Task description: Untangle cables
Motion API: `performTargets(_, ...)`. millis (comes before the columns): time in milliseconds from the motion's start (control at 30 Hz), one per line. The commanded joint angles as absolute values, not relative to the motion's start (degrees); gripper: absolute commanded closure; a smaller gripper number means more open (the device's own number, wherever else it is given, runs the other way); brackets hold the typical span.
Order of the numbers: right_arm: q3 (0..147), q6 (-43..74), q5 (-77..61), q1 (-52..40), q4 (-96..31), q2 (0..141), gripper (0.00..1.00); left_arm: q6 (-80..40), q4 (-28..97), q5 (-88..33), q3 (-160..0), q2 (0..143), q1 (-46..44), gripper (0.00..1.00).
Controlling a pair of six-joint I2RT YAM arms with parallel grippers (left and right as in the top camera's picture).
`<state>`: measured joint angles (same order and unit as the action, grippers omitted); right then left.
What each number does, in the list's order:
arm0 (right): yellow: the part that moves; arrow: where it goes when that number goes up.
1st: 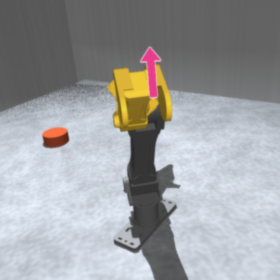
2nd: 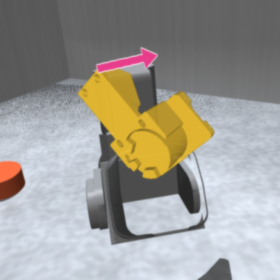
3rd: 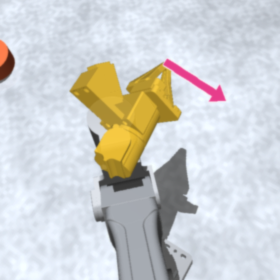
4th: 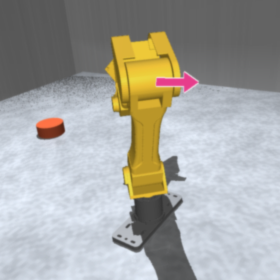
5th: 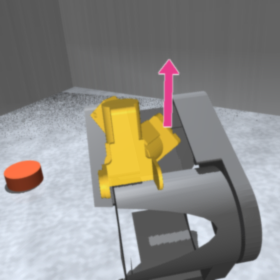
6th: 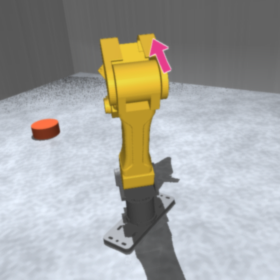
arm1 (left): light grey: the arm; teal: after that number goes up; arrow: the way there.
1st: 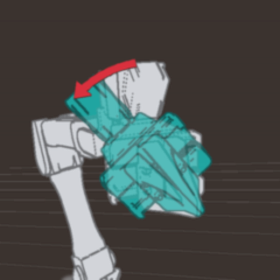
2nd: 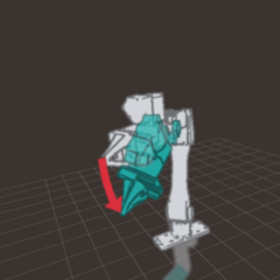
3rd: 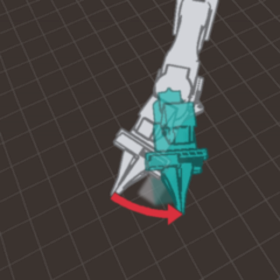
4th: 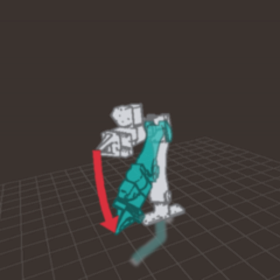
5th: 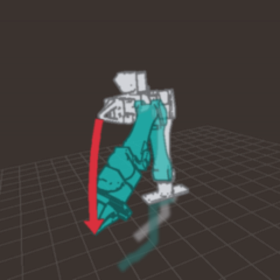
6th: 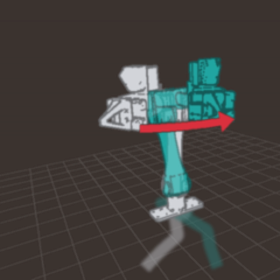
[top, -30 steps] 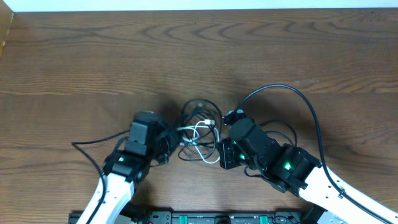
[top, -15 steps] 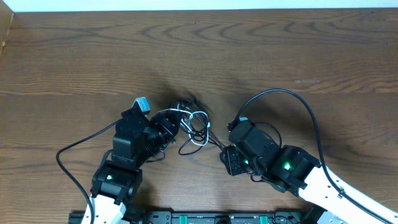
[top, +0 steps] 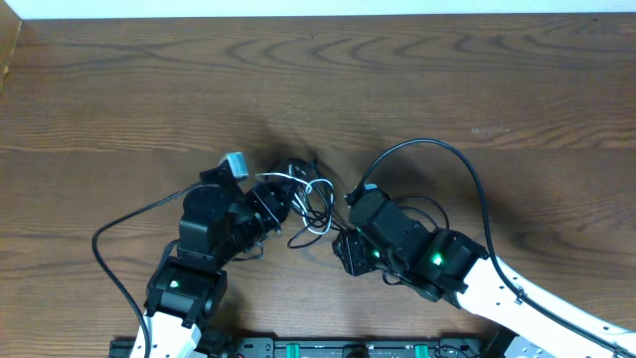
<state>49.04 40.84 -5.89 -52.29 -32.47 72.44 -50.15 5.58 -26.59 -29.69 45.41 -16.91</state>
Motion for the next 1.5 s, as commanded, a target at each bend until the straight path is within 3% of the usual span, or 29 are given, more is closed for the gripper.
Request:
performTargets(0,49.06,41.06,-5.98,-50.85,-32.42,70.52,0.54,-33.28,5.02,-35.05,-30.13,44.8,-16.67,0.92)
performTargets(100,49.06,41.04,-5.98,-49.71,-32.88,67.99,0.48,-27.64,5.21,-38.28,-30.13,44.84,-16.67,0.92)
performTargets(167,49.06,39.18,-5.96,-49.12,-32.62,65.89,0.39,-25.98,5.54,-39.05,-30.13,44.84,-16.67,0.92)
performTargets(367,49.06,24.95,-6.48,-48.84,-30.11,62.46,0.21,-25.12,6.11,-41.25,-30.13,44.84,-16.67,0.92)
performTargets(700,49.04,20.49,-7.2,-48.84,-28.29,64.14,0.23,-28.12,5.63,-48.88,-30.13,44.84,-16.67,0.92)
performTargets(867,49.04,20.51,-4.16,-48.84,-26.2,66.0,0.39,-30.76,3.2,-51.99,-30.13,44.84,-16.67,0.92)
performTargets(1067,49.04,20.99,-1.96,-48.82,-24.99,69.52,0.98,-30.74,0.8,-56.45,-30.13,44.84,-16.67,0.92)
performTargets(1267,49.3,23.83,-0.3,-47.62,-22.37,67.16,0.99,-29.95,1.43,-56.31,-30.13,45.08,-16.67,0.92)
performTargets(1467,49.43,30.68,8.69,-45.45,-29.3,58.83,0.99,-27.66,4.97,-52.18,-30.13,46.57,-16.67,0.92)
